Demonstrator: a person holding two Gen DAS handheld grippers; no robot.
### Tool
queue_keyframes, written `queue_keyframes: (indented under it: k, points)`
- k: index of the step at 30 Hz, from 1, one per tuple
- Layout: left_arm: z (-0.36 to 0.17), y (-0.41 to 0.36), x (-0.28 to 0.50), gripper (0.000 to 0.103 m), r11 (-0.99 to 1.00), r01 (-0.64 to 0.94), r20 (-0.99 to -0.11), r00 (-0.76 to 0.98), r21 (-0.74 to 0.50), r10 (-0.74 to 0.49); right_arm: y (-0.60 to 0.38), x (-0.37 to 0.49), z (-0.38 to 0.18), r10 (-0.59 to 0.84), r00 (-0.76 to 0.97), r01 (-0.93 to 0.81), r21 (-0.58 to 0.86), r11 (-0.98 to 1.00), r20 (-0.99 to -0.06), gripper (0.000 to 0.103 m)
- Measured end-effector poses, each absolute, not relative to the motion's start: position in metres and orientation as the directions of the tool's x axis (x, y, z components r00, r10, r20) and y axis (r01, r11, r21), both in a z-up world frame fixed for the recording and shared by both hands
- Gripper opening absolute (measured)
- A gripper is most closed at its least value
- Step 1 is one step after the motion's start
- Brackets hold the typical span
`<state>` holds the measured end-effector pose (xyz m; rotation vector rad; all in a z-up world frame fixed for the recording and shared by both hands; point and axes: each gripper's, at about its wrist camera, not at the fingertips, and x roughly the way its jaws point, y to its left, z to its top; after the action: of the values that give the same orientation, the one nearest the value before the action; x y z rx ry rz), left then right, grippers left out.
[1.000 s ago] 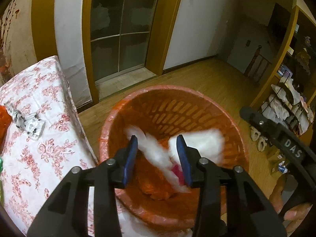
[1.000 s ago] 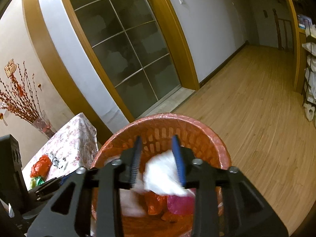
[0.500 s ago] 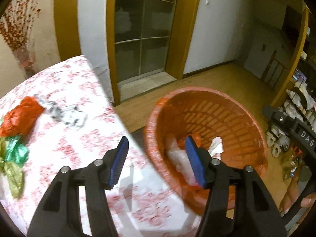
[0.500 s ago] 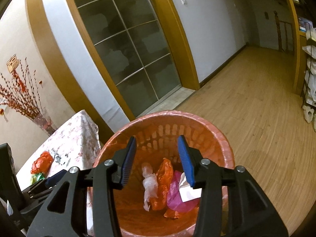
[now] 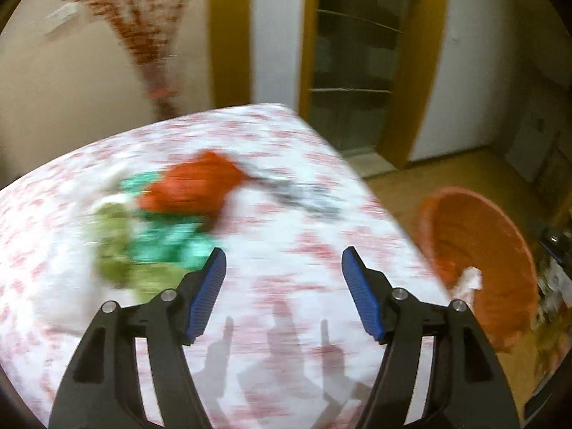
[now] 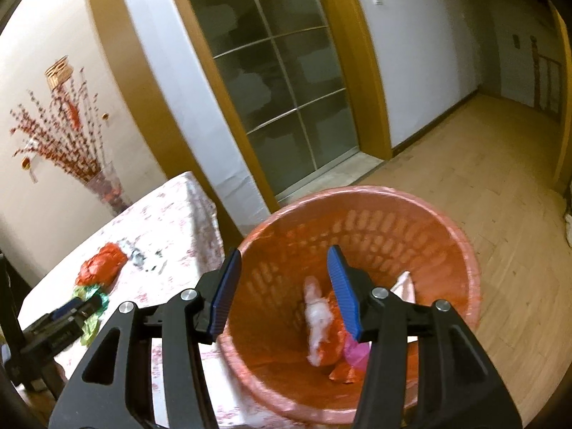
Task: Collect trash
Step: 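Grasp the bubble wrap with the left gripper while the right grasps the green bag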
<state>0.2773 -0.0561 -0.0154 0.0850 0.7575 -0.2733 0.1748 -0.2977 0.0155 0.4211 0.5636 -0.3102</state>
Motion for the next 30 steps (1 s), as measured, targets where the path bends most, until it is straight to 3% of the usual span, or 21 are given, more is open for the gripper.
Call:
queue_keyframes:
  k: [10,19,26,30]
  points:
    - [-0.012,0.098,0.304,0.073,0.997,-0.059,-0.681,0.728,0.050,0.077,-0.258,0.193,0.015,-0.096,0.800,0.309,0.270,0.912,-0.593,0.053]
    - [-0.046,0.150,0.330,0.072,0.991,-0.124,-0.763,0.645,-0.055,0.039,-0.234,0.202,0.015,-0.070,0.788,0.263,0.232,0.936,-0.612,0.053]
    - [-0.061,0.149,0.329,0.051,0.987,-0.118,-0.779,0.627,-0.108,-0.011,-0.221,0.206,0.013,-0.052,0.778,0.238,0.217,0.947,-0.626,0.053]
    - [-0.057,0.147,0.323,0.030,0.989,-0.103,-0.763,0.646,-0.107,-0.015,-0.213,0.210,0.013,-0.034,0.776,0.216,0.215,0.952,-0.630,0.053]
